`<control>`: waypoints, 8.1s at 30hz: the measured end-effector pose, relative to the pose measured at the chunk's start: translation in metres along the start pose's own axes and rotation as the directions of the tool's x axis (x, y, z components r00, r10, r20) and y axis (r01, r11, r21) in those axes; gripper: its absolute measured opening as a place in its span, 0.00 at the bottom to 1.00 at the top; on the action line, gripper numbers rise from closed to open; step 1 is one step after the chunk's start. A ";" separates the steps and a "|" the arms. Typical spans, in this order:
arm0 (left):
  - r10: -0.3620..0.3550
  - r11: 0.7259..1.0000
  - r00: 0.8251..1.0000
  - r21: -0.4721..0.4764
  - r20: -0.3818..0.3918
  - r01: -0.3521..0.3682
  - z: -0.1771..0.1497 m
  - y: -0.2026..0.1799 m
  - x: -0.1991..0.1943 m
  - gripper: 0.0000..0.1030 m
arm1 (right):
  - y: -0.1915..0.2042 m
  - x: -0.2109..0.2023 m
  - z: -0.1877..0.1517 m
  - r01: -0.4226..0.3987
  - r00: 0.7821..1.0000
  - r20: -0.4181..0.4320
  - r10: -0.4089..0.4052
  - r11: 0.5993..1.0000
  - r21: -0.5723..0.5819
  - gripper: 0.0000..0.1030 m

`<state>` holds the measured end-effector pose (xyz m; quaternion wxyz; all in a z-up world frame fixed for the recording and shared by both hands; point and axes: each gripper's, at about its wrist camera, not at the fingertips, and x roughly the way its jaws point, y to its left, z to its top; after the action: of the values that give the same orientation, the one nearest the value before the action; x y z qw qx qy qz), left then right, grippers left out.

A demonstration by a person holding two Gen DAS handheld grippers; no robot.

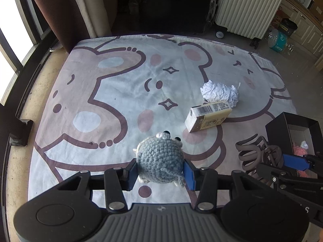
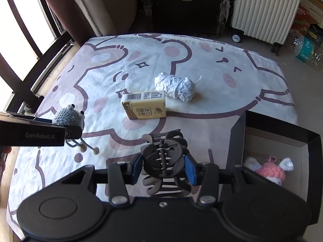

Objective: Organize objects
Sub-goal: 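Lift the grey mouse with the left gripper while the right gripper lifts the claw clip, then carry the grey mouse and claw clip in both grippers over the black box, then open the left gripper and right gripper, dropping the mouse and claw clip into the box, then withdraw both open grippers from the box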

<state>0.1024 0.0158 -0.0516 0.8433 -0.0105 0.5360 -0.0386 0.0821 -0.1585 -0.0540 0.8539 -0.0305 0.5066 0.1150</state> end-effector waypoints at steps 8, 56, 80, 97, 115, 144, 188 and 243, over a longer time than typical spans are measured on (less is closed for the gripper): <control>0.018 0.999 0.997 0.040 0.070 -0.021 -0.007 -0.008 -0.029 0.46 | -0.006 -0.021 -0.001 0.019 0.999 0.040 -0.022 0.998 0.065 0.44; -0.086 0.993 0.984 0.097 0.154 0.071 -0.016 -0.077 -0.061 0.47 | -0.072 -0.090 -0.022 0.086 0.980 0.153 -0.123 0.969 0.231 0.45; -0.184 0.971 0.970 0.185 0.158 0.154 -0.011 -0.149 -0.054 0.47 | -0.152 -0.102 -0.052 0.152 0.965 0.151 -0.216 0.924 0.350 0.45; -0.296 0.944 0.937 0.207 0.183 0.258 0.000 -0.176 -0.042 0.46 | -0.175 -0.060 -0.066 0.268 0.953 0.079 -0.293 0.935 0.233 0.45; -0.388 0.917 0.908 0.160 0.158 0.364 0.020 -0.197 0.005 0.46 | -0.193 -0.006 -0.075 0.316 0.949 -0.048 -0.312 0.937 0.151 0.45; -0.405 0.914 0.911 0.060 0.075 0.402 0.023 -0.211 0.057 0.47 | -0.198 -0.006 -0.077 0.220 0.975 -0.090 -0.205 0.952 0.212 0.45; -0.301 0.954 0.950 0.017 0.088 0.301 0.039 -0.160 0.049 0.62 | -0.205 0.012 -0.027 0.134 0.977 0.082 -0.198 0.861 0.490 0.20; -0.226 0.965 0.968 0.161 0.112 0.207 0.005 -0.171 -0.018 0.64 | -0.180 -0.076 -0.057 0.228 0.949 0.103 -0.298 0.874 0.430 0.42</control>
<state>0.0898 -0.1538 -0.0233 0.8654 -0.0089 0.4715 -0.1695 0.0386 -0.3553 -0.0271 0.8877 0.0915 0.4376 -0.1100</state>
